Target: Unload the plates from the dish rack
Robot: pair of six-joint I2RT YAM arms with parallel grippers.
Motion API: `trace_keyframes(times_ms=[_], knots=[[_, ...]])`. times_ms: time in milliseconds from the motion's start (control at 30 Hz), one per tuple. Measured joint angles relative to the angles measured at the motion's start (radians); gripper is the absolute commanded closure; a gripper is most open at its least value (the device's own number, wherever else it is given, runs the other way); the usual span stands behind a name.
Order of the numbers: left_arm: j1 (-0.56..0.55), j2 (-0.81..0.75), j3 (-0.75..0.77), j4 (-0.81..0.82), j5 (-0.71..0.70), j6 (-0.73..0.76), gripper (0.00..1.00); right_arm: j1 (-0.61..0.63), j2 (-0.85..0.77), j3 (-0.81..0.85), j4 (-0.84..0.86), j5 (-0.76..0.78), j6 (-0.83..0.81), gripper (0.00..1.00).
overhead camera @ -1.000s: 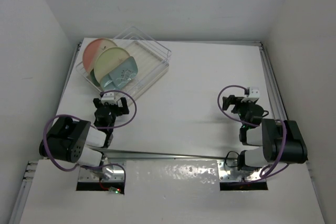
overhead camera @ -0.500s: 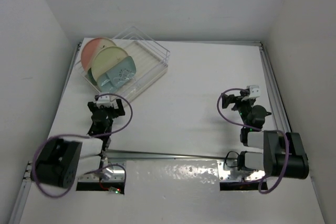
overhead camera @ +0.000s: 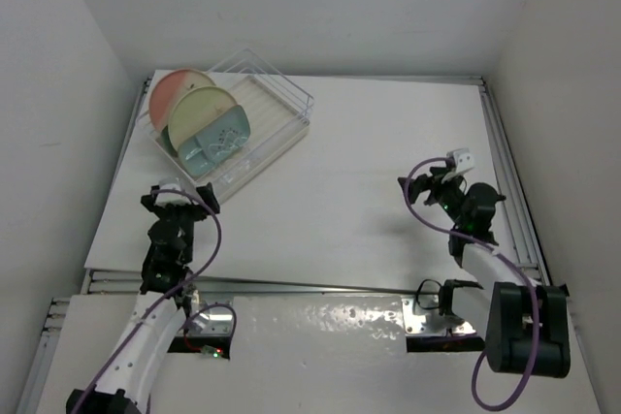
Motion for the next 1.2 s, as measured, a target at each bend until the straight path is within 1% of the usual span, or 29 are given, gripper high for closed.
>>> trace_keyframes(times_ms=[67,133,233,300,333,367,400,433,467,500,567,633,700,800,900,1000,1067,1100,1133,1167,1200], knots=[[0.005,-0.015,0.050,-0.087,0.027,0.044,0.00,0.000,-0.007,0.080,-0.089,-0.041,0.003,0.01],[0.005,-0.016,0.144,-0.192,0.054,0.096,0.00,0.000,-0.018,0.177,-0.171,-0.066,0.005,0.01],[0.005,0.028,0.372,-0.359,0.129,0.216,0.00,0.000,-0.037,0.372,-0.357,-0.061,0.040,0.01],[0.005,0.107,0.570,-0.459,0.178,0.278,0.00,0.000,-0.040,0.510,-0.487,-0.040,0.074,0.01],[0.005,0.173,0.694,-0.509,0.209,0.312,0.00,0.000,-0.035,0.584,-0.556,-0.042,0.082,0.05],[0.005,0.232,0.785,-0.539,0.235,0.337,0.00,0.000,-0.025,0.639,-0.596,-0.049,0.079,0.11],[0.005,0.323,0.922,-0.612,0.264,0.367,0.00,0.000,-0.013,0.690,-0.639,-0.061,0.070,0.17],[0.005,0.409,1.036,-0.660,0.285,0.389,0.05,0.000,0.003,0.739,-0.682,-0.076,0.064,0.26],[0.005,0.512,1.166,-0.719,0.307,0.411,0.19,0.000,0.023,0.779,-0.716,-0.095,0.063,0.27],[0.005,0.624,1.296,-0.793,0.325,0.435,0.23,0.000,0.041,0.806,-0.746,-0.106,0.061,0.27],[0.005,0.820,1.511,-0.904,0.356,0.494,0.28,0.003,0.076,0.832,-0.802,-0.125,0.062,0.23],[0.004,0.992,1.650,-0.998,0.360,0.546,0.28,0.013,0.099,0.825,-0.853,-0.127,0.061,0.20],[0.003,1.142,1.691,-1.059,0.336,0.584,0.25,0.024,0.105,0.799,-0.881,-0.118,0.062,0.19],[0.003,1.307,1.677,-1.145,0.278,0.623,0.22,0.053,0.095,0.753,-0.907,-0.107,0.061,0.19],[0.003,1.391,1.630,-1.167,0.201,0.639,0.22,0.078,0.080,0.719,-0.923,-0.102,0.061,0.20],[0.003,1.409,1.621,-1.156,0.135,0.641,0.24,0.087,0.063,0.699,-0.936,-0.101,0.062,0.20],[0.003,1.408,1.623,-1.133,0.108,0.637,0.37,0.088,0.047,0.682,-0.940,-0.103,0.065,0.20],[0.003,1.408,1.623,-1.120,0.100,0.632,0.46,0.089,0.037,0.671,-0.940,-0.103,0.068,0.21],[0.002,1.408,1.621,-1.109,0.092,0.629,0.62,0.091,0.026,0.659,-0.940,-0.103,0.071,0.21],[0.002,1.408,1.612,-1.095,0.088,0.624,0.67,0.091,0.015,0.647,-0.940,-0.103,0.074,0.21],[0.002,1.407,1.601,-1.084,0.088,0.623,0.70,0.092,0.003,0.634,-0.938,-0.103,0.078,0.21]])
